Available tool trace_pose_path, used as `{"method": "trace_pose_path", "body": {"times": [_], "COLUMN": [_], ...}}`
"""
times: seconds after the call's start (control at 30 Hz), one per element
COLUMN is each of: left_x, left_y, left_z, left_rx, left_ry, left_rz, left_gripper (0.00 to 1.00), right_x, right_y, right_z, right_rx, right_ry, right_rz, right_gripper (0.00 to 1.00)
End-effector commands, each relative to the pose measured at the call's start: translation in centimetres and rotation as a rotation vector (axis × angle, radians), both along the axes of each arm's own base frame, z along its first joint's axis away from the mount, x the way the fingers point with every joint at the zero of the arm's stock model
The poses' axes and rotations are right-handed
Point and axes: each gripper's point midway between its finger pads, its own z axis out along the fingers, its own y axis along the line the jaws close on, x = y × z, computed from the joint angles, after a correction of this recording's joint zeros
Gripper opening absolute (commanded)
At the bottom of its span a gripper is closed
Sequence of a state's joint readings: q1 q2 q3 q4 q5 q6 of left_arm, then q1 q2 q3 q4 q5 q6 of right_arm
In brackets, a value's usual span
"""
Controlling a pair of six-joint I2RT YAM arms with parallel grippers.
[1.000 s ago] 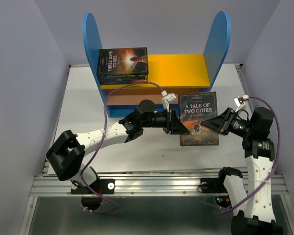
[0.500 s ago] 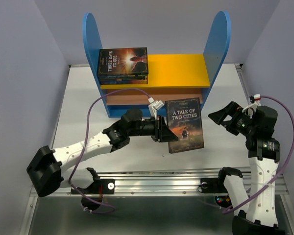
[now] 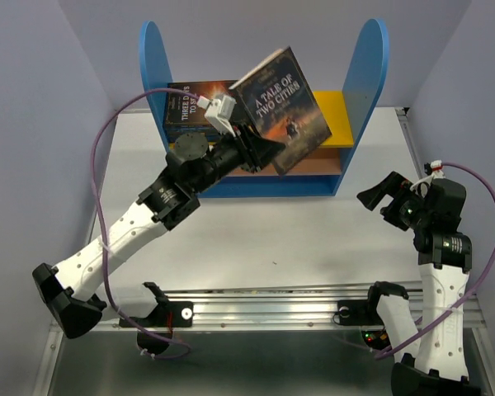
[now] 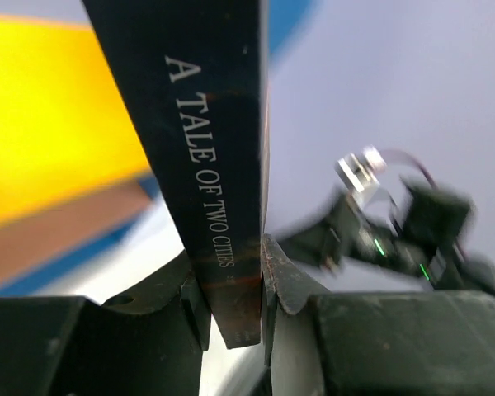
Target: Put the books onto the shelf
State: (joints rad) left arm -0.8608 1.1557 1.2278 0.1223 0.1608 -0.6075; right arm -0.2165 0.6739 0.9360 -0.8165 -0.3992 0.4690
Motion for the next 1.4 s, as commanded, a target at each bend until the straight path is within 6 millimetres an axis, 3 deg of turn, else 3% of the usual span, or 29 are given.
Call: {"method": "trace_pose_path", "body": {"times": [0.0,0.07,0.1,0.13,0.17,0.2,0.3,0.43,0.47,0.6,0.87,0.97,1.0,1.1,1.37], "left_x": [6.9,8.6,10.4,10.8,12.2,13.3,15.0,15.2,15.3,14.3,14.7,14.6,14.5,14.4,13.6], "left_y": [5.3,6.3,6.9,7.6,7.7,9.1,11.1,13.4,13.7,16.0,15.9,15.8,15.8,15.5,14.4], "left_z": [9.0,10.0,9.4,10.9,10.4,10.0,9.8,8.1,6.5,5.7,4.1,4.1,4.1,4.3,4.5], "left_rx": [-0.187,-0.189,-0.171,-0.193,-0.195,-0.193,-0.274,-0.416,-0.422,-0.537,-0.544,-0.550,-0.546,-0.539,-0.510], "left_ry": [-0.131,-0.150,-0.131,-0.143,-0.106,-0.072,0.031,0.151,0.183,0.219,0.283,0.290,0.287,0.288,0.294], "left_rz": [0.343,0.441,0.531,0.576,0.626,0.710,0.849,0.969,0.996,1.059,1.085,1.077,1.071,1.050,0.963], "left_gripper": [0.00,0.00,0.00,0.00,0.00,0.00,0.00,0.00,0.00,0.00,0.00,0.43,0.65,0.86,0.97], "right_x": [0.0,-0.1,0.0,0.0,0.0,0.0,0.0,0.1,0.1,0.1,-0.3,-0.4,-0.4,-0.4,-0.7], "right_y": [-0.2,-0.2,-0.2,-0.2,-0.1,-0.1,-0.2,-0.9,-1.1,-1.2,-2.7,-3.1,-3.0,-3.0,-2.6], "right_z": [1.1,1.2,1.1,1.0,0.8,0.7,0.8,0.2,0.1,-0.1,-1.2,-1.0,-1.1,-1.2,-0.3], "right_rx": [-0.030,-0.033,-0.031,-0.029,-0.025,-0.020,-0.022,-0.038,-0.041,-0.042,-0.091,-0.103,-0.101,-0.101,-0.108], "right_ry": [-0.046,-0.048,-0.044,-0.044,-0.037,-0.034,-0.034,-0.008,-0.001,0.010,0.073,0.075,0.078,0.082,0.063], "right_rz": [0.001,0.003,0.002,0.005,0.007,0.010,0.002,-0.041,-0.045,-0.050,-0.125,-0.145,-0.142,-0.141,-0.107], "right_gripper": [1.00,1.00,1.00,1.00,1.00,1.00,1.00,1.00,1.00,1.00,1.00,1.00,1.00,1.00,1.00]}}
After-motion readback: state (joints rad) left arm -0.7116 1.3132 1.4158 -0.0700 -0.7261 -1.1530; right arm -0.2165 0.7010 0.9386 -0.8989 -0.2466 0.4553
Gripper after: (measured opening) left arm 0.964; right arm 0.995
